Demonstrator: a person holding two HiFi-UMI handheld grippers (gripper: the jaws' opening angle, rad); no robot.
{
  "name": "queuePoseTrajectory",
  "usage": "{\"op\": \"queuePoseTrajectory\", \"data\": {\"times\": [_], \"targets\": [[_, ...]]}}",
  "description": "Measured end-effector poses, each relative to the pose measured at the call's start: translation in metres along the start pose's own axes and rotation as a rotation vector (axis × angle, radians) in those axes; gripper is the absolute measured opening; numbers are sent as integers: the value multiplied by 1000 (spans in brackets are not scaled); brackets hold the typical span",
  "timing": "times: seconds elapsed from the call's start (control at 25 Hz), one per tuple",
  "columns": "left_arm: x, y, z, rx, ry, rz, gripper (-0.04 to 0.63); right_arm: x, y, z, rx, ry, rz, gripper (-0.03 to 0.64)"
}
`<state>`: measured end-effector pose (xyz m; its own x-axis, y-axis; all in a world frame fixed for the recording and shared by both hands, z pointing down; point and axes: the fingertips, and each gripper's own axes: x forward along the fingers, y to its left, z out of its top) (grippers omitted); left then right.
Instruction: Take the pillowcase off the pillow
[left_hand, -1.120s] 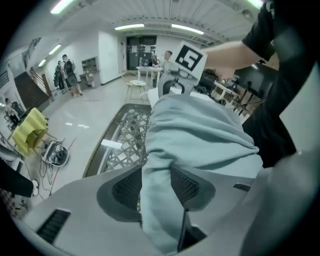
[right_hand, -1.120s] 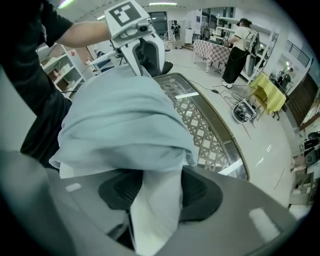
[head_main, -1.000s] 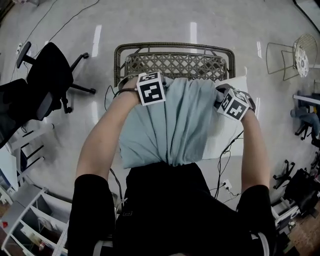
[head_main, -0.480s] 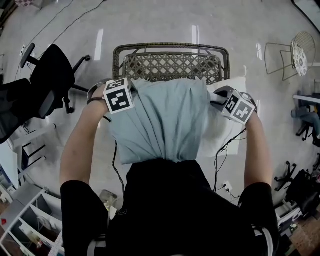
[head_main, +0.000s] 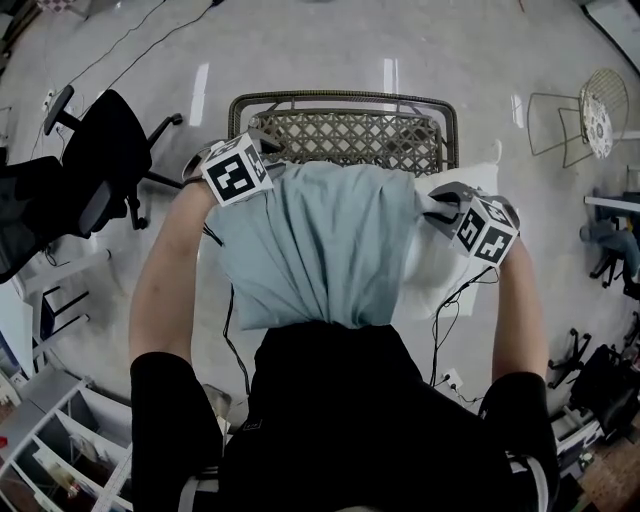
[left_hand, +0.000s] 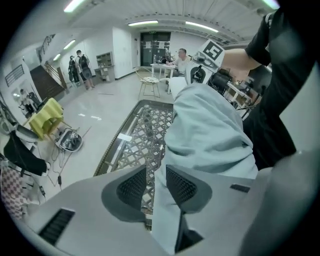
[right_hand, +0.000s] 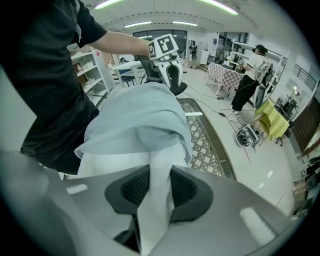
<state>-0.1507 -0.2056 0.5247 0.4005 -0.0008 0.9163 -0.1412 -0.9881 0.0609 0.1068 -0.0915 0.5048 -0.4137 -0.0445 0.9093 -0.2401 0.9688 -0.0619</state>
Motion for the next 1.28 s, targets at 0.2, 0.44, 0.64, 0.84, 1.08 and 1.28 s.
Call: {"op": "queuePoseTrajectory", "data": {"times": [0.2,0.44,0.64,0.84,1.08,1.28], "targets": [[36,-11,-2,-38,70,-188,146,0,-4,-1,20,-1,2,118],[60,-17,-18,27,226,-189,18,18,-15,-13,60,56,2,107],[33,2,-49,16,291,-166,15,20,-27,-19,117,11,26,107],[11,19,-76,-1,283,5,5,33,-56,-17,102,7,-16,107],[-36,8,-80,-205,34,204,6,51,-85,-26,170,83,-118,181],[-45,-67,-102,-225,-18,271,22,32,-78,-26,193,73,-372,236]]}}
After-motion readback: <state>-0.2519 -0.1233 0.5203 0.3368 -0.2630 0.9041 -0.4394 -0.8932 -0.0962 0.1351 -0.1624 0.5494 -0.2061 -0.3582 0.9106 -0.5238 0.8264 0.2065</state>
